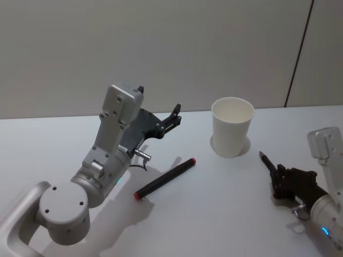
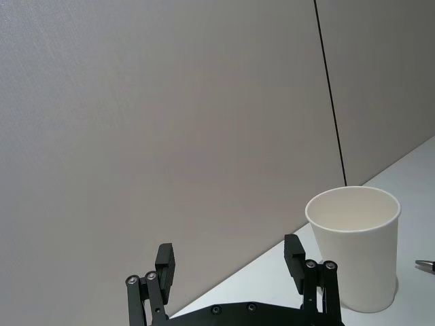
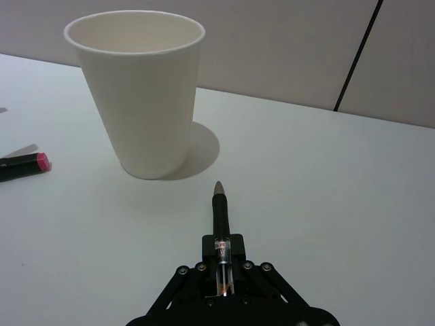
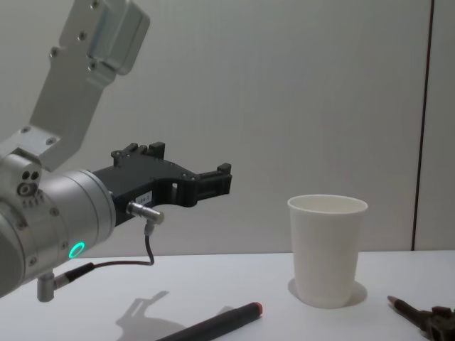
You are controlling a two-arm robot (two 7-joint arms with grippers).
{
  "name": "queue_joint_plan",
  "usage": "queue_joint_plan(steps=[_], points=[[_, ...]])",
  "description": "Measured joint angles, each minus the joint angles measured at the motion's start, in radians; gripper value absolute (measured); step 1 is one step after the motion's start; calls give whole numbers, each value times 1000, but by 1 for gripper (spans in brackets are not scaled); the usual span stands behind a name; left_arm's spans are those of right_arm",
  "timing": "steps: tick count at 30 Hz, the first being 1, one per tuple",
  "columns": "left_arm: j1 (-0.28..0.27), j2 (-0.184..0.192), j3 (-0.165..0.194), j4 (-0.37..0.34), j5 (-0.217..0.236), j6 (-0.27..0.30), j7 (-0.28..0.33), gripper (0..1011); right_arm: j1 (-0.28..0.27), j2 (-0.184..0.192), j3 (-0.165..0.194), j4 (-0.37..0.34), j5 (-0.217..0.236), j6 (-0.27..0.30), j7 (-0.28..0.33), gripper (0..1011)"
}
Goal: Place the pen into the pen holder.
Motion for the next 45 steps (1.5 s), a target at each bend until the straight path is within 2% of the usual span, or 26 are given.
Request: queue_joint_plan(steps=[9, 16, 33, 45], points=[[0, 0, 0, 0, 0, 0, 0, 1001, 1, 1, 5, 0, 6, -36, 7, 113], [0, 0, 0, 0, 0, 0, 0, 1001, 3, 3, 13, -1, 20, -102, 18, 113], [0, 0, 0, 0, 0, 0, 0, 1001, 21, 14, 42, -24, 71, -319, 66, 113], [0, 0, 0, 0, 0, 0, 0, 1001, 69, 7, 60, -23, 98, -472, 111, 113]])
